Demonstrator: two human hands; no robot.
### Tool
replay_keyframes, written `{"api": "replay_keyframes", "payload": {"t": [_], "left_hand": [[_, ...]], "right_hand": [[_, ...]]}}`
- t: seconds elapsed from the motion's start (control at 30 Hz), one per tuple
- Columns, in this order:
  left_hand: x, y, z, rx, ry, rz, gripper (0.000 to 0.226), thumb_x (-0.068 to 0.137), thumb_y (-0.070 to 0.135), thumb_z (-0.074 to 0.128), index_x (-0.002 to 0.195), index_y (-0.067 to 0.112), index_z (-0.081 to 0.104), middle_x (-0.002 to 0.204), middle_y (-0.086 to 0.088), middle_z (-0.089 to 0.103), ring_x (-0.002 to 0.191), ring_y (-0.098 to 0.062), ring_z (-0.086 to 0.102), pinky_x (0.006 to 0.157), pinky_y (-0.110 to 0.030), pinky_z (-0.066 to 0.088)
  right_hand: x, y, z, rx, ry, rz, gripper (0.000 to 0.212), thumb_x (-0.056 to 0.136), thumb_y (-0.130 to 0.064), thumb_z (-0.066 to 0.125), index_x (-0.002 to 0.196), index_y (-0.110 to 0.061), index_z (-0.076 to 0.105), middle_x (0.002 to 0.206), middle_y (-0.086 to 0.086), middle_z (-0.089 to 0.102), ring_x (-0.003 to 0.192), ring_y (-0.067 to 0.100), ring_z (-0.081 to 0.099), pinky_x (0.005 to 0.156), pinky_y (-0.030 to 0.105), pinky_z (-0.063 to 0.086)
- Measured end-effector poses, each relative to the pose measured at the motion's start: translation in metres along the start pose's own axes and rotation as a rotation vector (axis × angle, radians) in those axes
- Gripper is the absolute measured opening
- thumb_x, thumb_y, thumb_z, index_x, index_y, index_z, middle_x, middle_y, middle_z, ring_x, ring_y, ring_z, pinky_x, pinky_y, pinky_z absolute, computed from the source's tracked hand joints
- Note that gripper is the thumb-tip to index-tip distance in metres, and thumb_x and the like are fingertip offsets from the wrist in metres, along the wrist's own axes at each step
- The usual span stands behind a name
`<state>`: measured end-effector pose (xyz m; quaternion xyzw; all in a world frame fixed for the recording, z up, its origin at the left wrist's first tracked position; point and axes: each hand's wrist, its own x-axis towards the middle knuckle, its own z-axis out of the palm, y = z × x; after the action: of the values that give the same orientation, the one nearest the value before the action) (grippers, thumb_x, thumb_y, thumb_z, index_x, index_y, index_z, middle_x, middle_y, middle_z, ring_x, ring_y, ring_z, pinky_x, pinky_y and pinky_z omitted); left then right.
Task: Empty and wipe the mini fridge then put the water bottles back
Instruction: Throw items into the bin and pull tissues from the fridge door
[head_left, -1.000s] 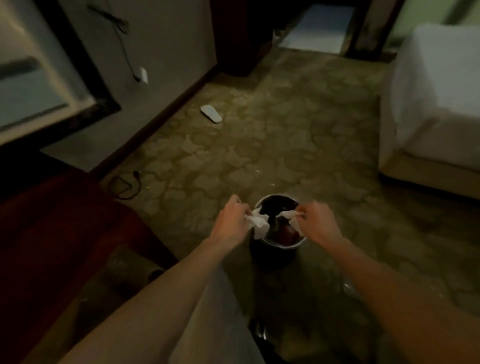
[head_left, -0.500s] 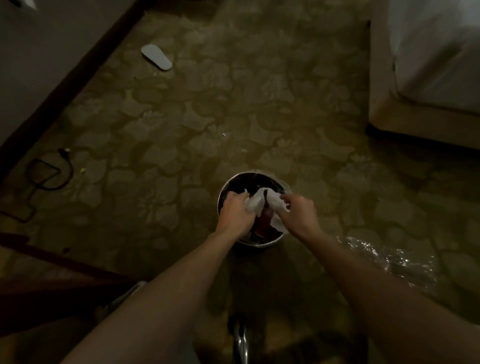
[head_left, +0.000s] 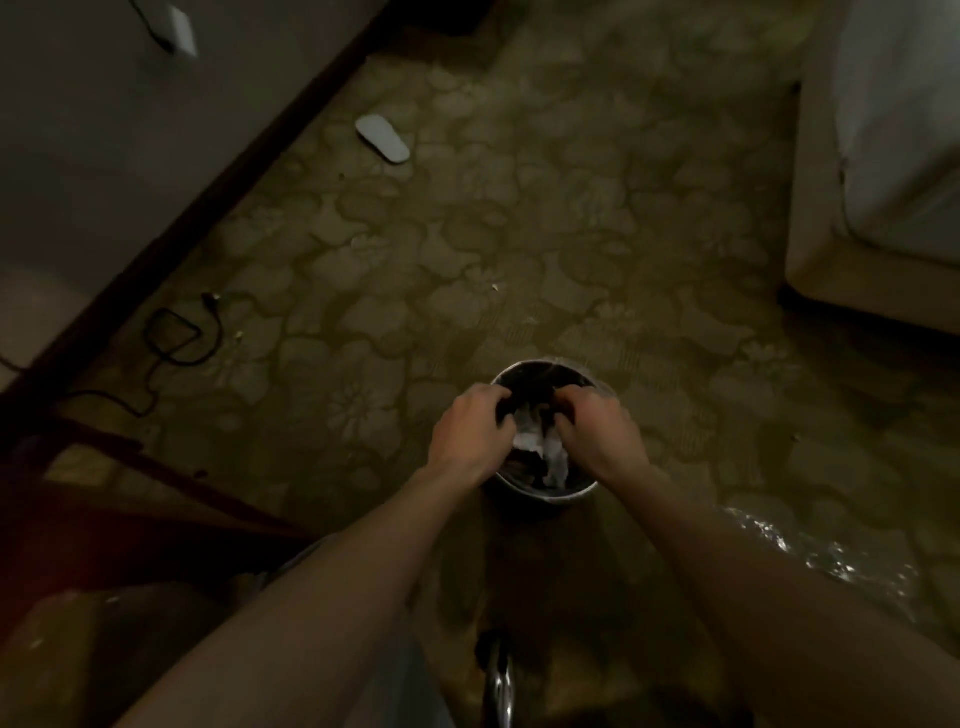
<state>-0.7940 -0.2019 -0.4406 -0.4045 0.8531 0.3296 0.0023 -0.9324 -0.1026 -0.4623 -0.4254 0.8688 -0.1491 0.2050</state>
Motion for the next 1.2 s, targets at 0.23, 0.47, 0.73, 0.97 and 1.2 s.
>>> {"api": "replay_keyframes", "payload": {"t": [0.23,0.47,0.73,0.97,1.2], "left_hand": [[-0.073,0.013,-0.074,0.221,0.184,0.050,0.036,0.097,0.032,0.052,0.131,0.019,0.056,0.134,0.001,0.054,0.119,-0.019,0.055,0.096,-0.037,0.048],[-0.164,0.011,-0.155,0.350,0.419,0.038,0.035,0.095,0.039,0.049,0.121,0.021,0.061,0.125,0.004,0.058,0.113,-0.017,0.056,0.093,-0.034,0.048],[-0.267,-0.006,-0.262,0.417,0.620,-0.017,0.035,0.097,0.040,0.045,0.123,0.021,0.058,0.128,0.002,0.054,0.119,-0.020,0.052,0.094,-0.036,0.046],[-0.351,-0.025,-0.342,0.414,0.825,-0.045,0.032,0.098,0.040,0.047,0.122,0.023,0.058,0.125,0.006,0.055,0.119,-0.016,0.052,0.092,-0.036,0.048],[-0.409,-0.034,-0.409,0.471,0.979,-0.077,0.036,0.098,0.040,0.047,0.128,0.022,0.055,0.127,0.007,0.055,0.118,-0.016,0.053,0.090,-0.037,0.050]], "right_hand": [[-0.043,-0.072,-0.050,-0.088,0.093,-0.211,0.035,0.094,-0.030,0.055,0.127,-0.019,0.058,0.120,0.004,0.063,0.105,0.022,0.060,0.086,0.037,0.052],[-0.095,-0.169,-0.094,-0.157,0.209,-0.476,0.042,0.091,-0.041,0.055,0.128,-0.021,0.057,0.126,0.002,0.061,0.115,0.025,0.055,0.092,0.037,0.048],[-0.155,-0.301,-0.136,-0.126,0.308,-0.728,0.046,0.094,-0.041,0.053,0.136,-0.022,0.051,0.132,0.000,0.056,0.121,0.021,0.050,0.097,0.039,0.046],[-0.206,-0.401,-0.166,-0.038,0.443,-0.930,0.040,0.094,-0.036,0.057,0.130,-0.022,0.057,0.124,-0.001,0.062,0.115,0.020,0.055,0.091,0.033,0.049],[-0.238,-0.478,-0.193,0.002,0.537,-1.060,0.038,0.093,-0.035,0.059,0.129,-0.020,0.058,0.118,-0.002,0.064,0.113,0.020,0.056,0.089,0.034,0.052]]}}
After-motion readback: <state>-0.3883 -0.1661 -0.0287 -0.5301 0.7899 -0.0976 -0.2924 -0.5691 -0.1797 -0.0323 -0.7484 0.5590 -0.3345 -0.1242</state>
